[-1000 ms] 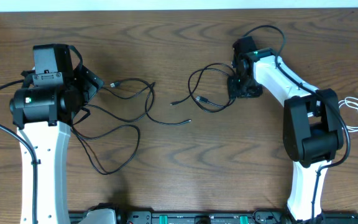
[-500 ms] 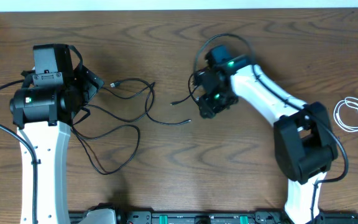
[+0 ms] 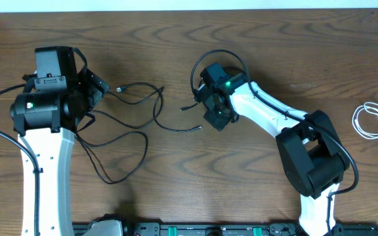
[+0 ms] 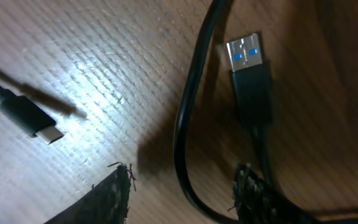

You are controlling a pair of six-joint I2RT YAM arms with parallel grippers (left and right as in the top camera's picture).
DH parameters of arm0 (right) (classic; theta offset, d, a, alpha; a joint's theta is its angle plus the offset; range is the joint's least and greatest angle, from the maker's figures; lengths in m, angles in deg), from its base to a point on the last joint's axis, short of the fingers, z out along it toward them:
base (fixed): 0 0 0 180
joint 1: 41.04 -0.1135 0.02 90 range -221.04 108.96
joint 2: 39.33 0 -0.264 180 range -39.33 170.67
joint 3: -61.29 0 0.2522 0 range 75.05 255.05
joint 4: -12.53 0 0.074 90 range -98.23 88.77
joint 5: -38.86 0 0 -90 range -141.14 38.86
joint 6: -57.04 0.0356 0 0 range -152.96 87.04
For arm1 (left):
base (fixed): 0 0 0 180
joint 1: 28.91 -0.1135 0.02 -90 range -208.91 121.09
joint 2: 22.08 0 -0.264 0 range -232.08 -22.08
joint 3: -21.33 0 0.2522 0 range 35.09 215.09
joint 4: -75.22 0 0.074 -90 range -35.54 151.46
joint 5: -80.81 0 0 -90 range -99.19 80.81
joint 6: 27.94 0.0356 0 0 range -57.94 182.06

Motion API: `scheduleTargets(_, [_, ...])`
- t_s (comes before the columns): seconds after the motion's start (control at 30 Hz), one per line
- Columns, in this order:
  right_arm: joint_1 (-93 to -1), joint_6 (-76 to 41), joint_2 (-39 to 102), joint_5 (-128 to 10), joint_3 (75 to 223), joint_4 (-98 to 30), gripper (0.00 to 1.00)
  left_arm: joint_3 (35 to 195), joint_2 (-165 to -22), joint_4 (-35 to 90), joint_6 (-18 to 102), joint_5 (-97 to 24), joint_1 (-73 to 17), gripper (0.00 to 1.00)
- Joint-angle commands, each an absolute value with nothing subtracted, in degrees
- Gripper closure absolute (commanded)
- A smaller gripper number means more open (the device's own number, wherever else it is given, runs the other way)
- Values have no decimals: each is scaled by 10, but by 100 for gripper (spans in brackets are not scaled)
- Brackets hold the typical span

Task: Untangle cables

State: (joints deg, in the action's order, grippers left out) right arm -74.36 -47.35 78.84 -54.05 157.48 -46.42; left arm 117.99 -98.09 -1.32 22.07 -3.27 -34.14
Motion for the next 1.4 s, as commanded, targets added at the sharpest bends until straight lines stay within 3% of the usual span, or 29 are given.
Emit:
scheduleTargets(0.0, [-745,-480,781,-528,1557,-448,52,1182,-982,-15,231,-32,-344,4])
scheduleTargets(0.13, [-746,-479,781,-533,1555,-443,63,1182,-982,-15,231,-32,-344,4])
scheduleTargets(0.27, [-755,-478,781,-532,1555,-443,64,1182,-982,-15,231,-32,-344,4])
scheduleTargets(0.4, [-757,-478,781,-532,1555,-436,99,1182,-982,-15,231,-32,-344,3])
scheduleTargets(0.67, [-739,-476,750,-580,1558,-449,99,1182,-982,-15,231,-32,-344,3])
scheduleTargets(1.13, [-580,-476,585,-1148,1558,-471,99,1182,-982,-15,231,-32,-344,3])
scheduleTargets(1.3, [-523,-476,565,-1376,1558,-431,99,1182,-982,-15,231,-32,-344,3])
scheduleTargets(1.37, [-505,-442,560,-1406,1561,-407,99,1182,-982,-15,231,-32,-344,3])
